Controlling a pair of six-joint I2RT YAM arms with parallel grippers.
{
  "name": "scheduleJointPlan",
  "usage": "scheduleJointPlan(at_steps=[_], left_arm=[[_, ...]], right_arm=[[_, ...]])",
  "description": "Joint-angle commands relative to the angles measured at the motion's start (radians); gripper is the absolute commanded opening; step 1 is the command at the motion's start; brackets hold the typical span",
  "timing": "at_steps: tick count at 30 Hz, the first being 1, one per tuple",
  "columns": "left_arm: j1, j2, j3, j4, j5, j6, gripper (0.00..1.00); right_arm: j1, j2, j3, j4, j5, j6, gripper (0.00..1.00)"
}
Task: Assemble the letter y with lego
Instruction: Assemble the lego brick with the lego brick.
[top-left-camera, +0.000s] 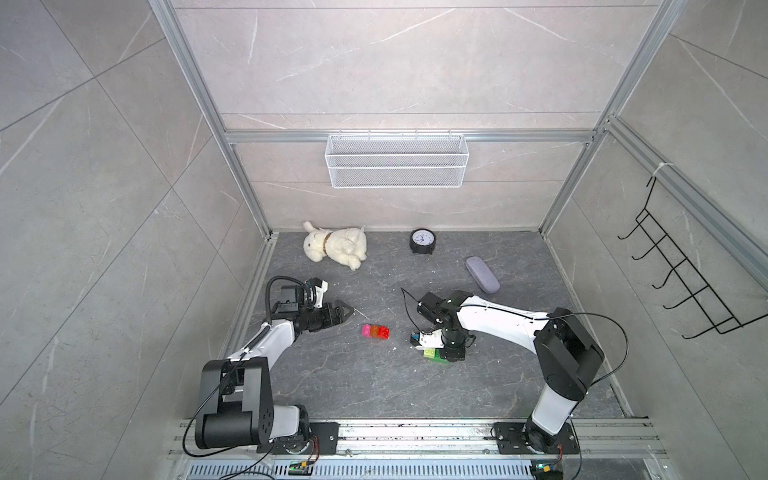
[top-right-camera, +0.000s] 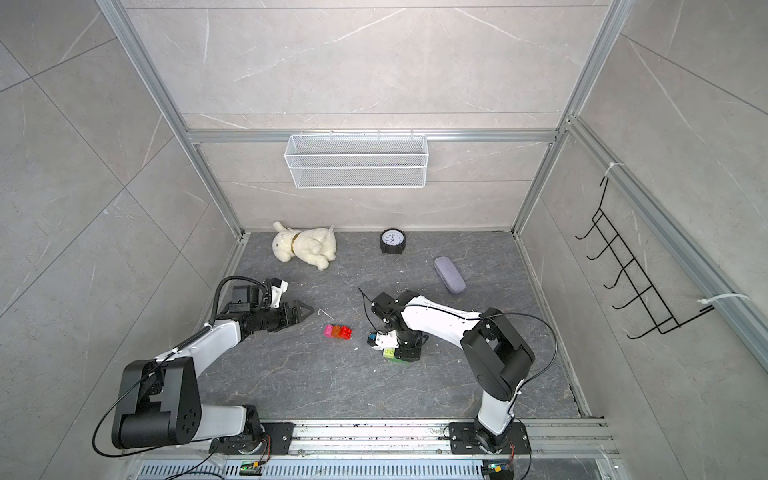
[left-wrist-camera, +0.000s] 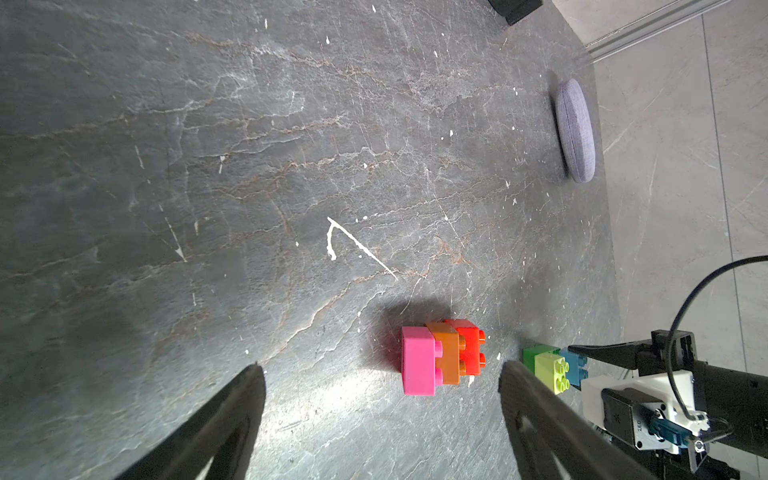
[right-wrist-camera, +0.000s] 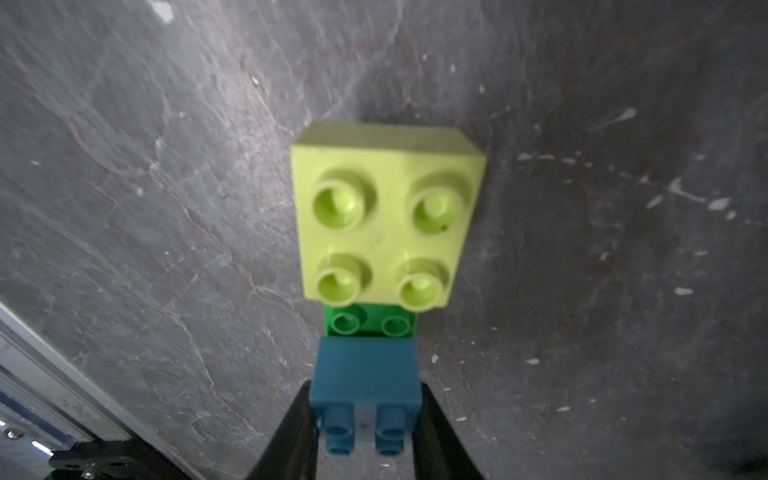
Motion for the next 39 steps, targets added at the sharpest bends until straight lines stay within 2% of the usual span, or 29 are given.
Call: scheduleJointPlan(at_steps=[1, 8, 15, 22, 31, 35, 39], left_arm=[[0.005, 0.010, 0.027, 0.014, 0.018, 0.000, 0.91], [0.005, 0.013, 0.028, 0.016, 0.018, 0.001, 0.91], [0.004, -0.001, 0.028, 0.008, 0.015, 0.004, 0.91], [0.005, 0.004, 0.032, 0.005, 0.017, 0.003, 0.91], [0.002, 0.013, 0.035, 0.005, 0.045, -0.023, 0.90], [-0.015, 0.024, 0.050, -0.015, 0.042, -0.030, 0.87], [-0.060, 0.050, 0.097, -0.069, 0.004, -0.012, 0.87]], right_arm=[[0.010, 0.064, -0.011, -0.034, -0.011, -0.010, 0.26], [0.013, 0.176, 0.056, -0.071, 0.001, 0.049, 0.25], [0.015, 0.222, 0.108, -0.095, 0.000, 0.095, 0.24], [-0.017, 0.142, 0.128, -0.124, 0.019, 0.140, 0.26], [-0.163, 0.002, 0.041, -0.138, 0.054, 0.196, 0.30], [-0.199, -0.024, 0.021, -0.118, 0.070, 0.198, 0.36], [-0.202, -0.020, 0.024, -0.104, 0.085, 0.198, 0.50]])
